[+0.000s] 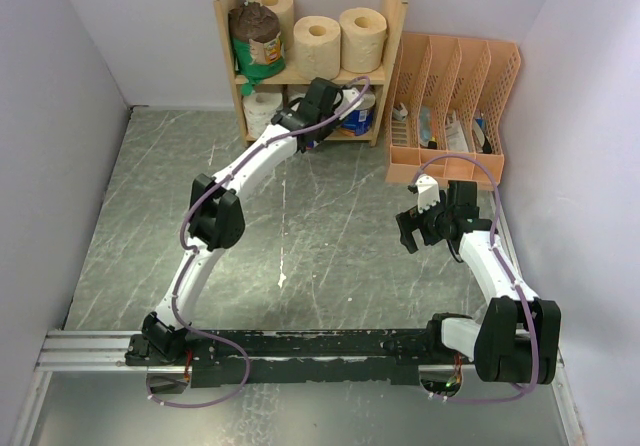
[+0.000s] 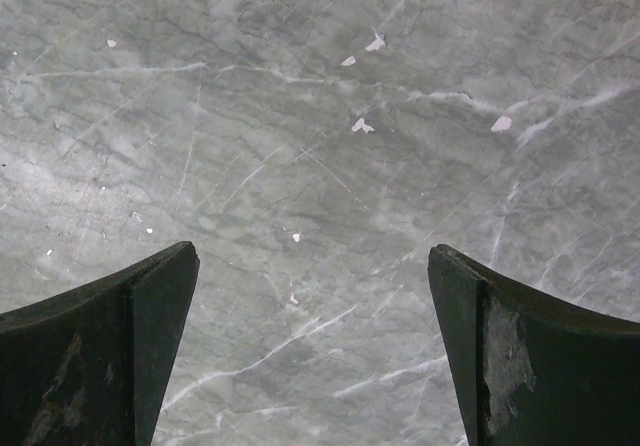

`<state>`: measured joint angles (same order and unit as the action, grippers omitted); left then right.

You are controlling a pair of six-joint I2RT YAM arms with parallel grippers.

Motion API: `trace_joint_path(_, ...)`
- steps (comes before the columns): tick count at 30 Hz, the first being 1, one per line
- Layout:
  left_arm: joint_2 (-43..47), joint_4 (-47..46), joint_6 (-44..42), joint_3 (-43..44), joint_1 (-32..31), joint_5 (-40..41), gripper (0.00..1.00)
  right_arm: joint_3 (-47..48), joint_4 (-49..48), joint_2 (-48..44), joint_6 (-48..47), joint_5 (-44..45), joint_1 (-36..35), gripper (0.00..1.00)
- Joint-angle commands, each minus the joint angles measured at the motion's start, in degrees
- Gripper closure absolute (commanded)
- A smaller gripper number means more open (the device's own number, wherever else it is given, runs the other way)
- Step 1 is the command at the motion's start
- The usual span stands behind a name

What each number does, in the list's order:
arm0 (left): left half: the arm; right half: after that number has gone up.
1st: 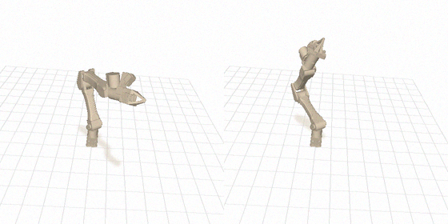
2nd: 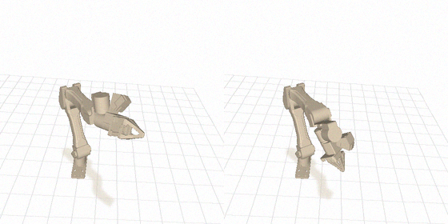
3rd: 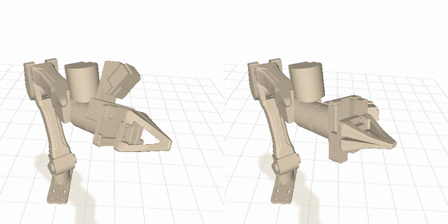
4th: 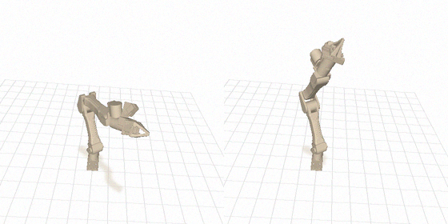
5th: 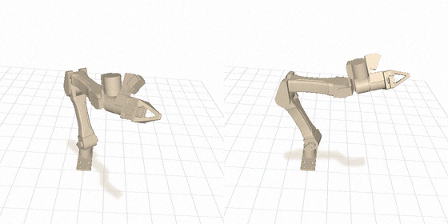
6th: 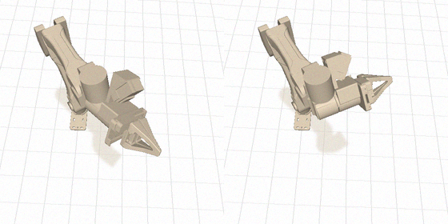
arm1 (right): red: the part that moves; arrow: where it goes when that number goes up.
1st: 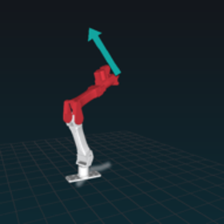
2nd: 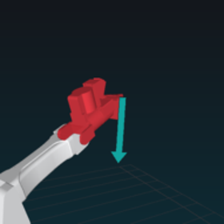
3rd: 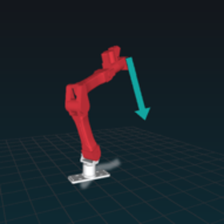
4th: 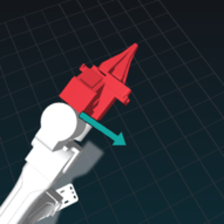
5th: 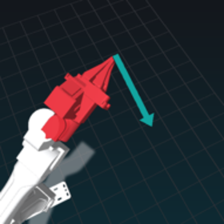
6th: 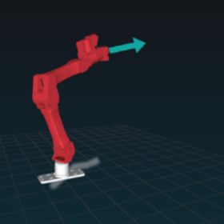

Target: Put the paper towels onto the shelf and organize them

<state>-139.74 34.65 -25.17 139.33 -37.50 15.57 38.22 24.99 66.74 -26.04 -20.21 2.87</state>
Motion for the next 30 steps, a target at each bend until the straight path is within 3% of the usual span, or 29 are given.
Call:
trace_joint_path(1, 1.13, -7.18, -0.94, -0.79, 0.58, 3.45, 0.41, 0.67, -0.10, 0.51, -0.41, 0.26, -0.41, 0.00)
trace_joint_path(11, 1.88, -15.65, -4.69, -5.54, 0.58, 11.60, 0.42, 0.63, -0.19, 0.45, -0.37, 0.26, -0.39, 0.00)
trace_joint_path(21, -1.57, -25.05, -10.50, -4.87, 0.59, 16.23, 0.42, 0.49, -0.30, 0.54, -0.38, 0.78, -0.41, 0.00)
trace_joint_path(30, 0.08, -26.59, -11.41, -5.65, -0.30, 12.48, 0.37, 0.54, -0.32, 0.76, -0.45, 0.84, -0.37, 0.00)
